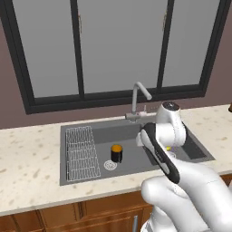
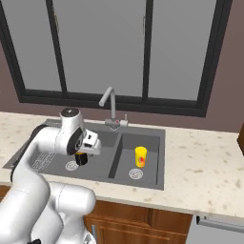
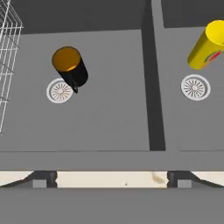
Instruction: Place the mug in the left basin and the cup in the right basin of the sink.
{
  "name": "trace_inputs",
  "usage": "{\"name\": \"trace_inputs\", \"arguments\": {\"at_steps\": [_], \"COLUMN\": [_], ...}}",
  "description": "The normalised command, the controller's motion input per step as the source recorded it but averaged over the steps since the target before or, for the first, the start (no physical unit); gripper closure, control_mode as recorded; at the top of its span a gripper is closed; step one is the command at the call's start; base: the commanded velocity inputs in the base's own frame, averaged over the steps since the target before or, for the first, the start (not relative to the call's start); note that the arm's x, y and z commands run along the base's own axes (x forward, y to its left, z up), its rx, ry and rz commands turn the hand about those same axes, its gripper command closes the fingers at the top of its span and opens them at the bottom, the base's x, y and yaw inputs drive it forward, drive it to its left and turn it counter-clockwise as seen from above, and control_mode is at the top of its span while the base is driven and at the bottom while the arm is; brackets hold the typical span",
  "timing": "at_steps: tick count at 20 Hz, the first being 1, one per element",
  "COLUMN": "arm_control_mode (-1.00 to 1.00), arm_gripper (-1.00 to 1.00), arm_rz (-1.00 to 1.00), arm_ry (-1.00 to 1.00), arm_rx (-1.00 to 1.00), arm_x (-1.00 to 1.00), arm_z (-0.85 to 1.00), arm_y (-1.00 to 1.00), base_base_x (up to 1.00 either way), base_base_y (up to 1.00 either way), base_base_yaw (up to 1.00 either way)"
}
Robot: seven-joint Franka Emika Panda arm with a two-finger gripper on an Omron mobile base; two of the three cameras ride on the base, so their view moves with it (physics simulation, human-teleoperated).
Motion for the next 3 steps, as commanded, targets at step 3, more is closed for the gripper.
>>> {"name": "trace_inputs", "arguments": {"at_steps": [3], "arm_control_mode": [-1.00], "arm_gripper": [-1.00], "arm_rz": [0.00], "arm_ry": [0.00], "arm_rx": [0.00], "arm_x": [-0.43], "arm_z": [0.54], "arm_y": [-0.13], "base_base_x": [0.00], "base_base_y": [0.00], "base_base_yaw": [0.00]}}
